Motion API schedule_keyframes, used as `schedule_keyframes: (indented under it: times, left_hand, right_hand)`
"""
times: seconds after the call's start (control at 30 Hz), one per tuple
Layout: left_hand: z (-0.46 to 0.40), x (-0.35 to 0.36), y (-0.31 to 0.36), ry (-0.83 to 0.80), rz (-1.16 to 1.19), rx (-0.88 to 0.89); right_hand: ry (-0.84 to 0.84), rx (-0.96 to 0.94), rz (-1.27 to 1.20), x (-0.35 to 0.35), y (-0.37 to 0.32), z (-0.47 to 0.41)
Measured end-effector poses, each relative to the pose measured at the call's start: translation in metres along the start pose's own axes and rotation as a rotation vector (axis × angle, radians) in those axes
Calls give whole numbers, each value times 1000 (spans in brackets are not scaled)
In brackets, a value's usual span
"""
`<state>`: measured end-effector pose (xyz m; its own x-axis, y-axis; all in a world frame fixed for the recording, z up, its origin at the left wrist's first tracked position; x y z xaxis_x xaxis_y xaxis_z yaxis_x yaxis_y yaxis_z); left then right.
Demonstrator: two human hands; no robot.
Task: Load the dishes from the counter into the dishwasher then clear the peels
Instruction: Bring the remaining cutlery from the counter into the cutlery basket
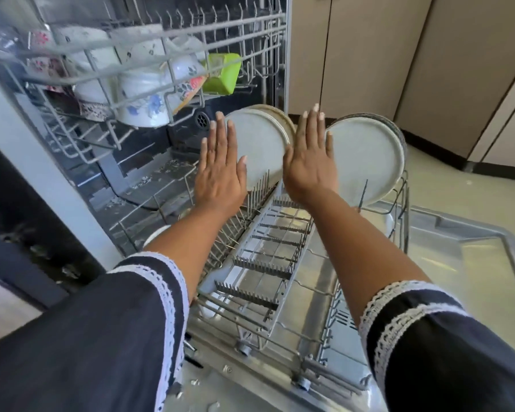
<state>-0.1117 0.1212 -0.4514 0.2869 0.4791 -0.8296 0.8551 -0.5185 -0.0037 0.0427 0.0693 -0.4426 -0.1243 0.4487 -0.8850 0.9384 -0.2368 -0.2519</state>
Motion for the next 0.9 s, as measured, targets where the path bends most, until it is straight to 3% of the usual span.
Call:
schedule_keyframes:
  times: [0.6,0.7,0.9]
  left_hand:
    - [-18,-70,51,-11,61,-6]
    - [-34,-86,54,-43,132,-91]
    - [-91,-165,72,-84,152,-88]
  right_hand:
    - [-67,-7,114,-53,7,5]
    - [-93,8,81,-72,-1,-11]
    - [-155,-53,76,-150,-37,-45]
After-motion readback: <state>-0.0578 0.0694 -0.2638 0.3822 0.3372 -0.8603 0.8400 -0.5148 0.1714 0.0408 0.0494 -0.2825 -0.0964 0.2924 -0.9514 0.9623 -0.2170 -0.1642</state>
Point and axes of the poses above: each hand's wrist, its own z-axis away from the middle knuckle, its own x-axis out of the palm, y = z × x, the point moved 7 cm from there along -z, towards the middle knuckle, and after that the axes turned 9 degrees about -y, right-handed, at the moved point
